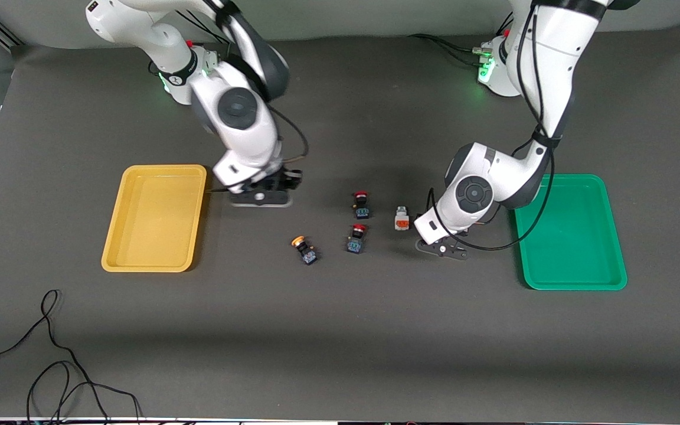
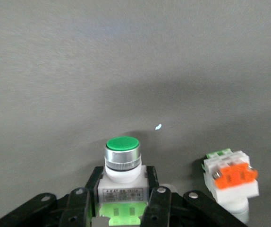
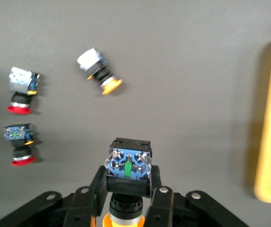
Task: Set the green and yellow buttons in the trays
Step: 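Carry the switch to the yellow tray while the left gripper carries the button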
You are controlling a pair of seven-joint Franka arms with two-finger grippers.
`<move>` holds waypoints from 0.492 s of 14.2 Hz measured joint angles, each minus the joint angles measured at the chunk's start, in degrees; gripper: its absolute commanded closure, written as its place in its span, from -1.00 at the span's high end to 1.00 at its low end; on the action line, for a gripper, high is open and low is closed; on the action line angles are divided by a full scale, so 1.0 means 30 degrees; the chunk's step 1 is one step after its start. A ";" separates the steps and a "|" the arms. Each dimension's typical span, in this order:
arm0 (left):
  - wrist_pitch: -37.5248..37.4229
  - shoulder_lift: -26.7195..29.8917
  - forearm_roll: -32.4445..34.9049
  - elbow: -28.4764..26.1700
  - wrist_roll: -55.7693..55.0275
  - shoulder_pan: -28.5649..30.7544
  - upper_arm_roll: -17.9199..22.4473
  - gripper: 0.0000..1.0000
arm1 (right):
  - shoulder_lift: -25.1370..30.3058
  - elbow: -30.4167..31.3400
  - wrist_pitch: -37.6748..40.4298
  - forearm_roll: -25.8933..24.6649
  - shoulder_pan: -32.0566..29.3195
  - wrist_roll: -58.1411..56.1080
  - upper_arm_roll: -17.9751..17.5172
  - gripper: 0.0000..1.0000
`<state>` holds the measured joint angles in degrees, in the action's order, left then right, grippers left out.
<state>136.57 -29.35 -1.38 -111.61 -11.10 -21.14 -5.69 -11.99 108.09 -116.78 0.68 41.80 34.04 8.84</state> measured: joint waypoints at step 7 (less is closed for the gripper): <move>-1.1774 0.5499 0.0010 0.4699 0.0021 0.2704 0.0322 -1.00 | 0.2938 0.2527 0.0733 0.0012 -0.0311 -1.2071 0.8993 -0.45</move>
<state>101.24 -12.85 -1.35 -97.51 -11.04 -13.03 -4.72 -3.18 115.67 -114.59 0.71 40.87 -2.17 35.82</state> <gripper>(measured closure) 0.590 0.604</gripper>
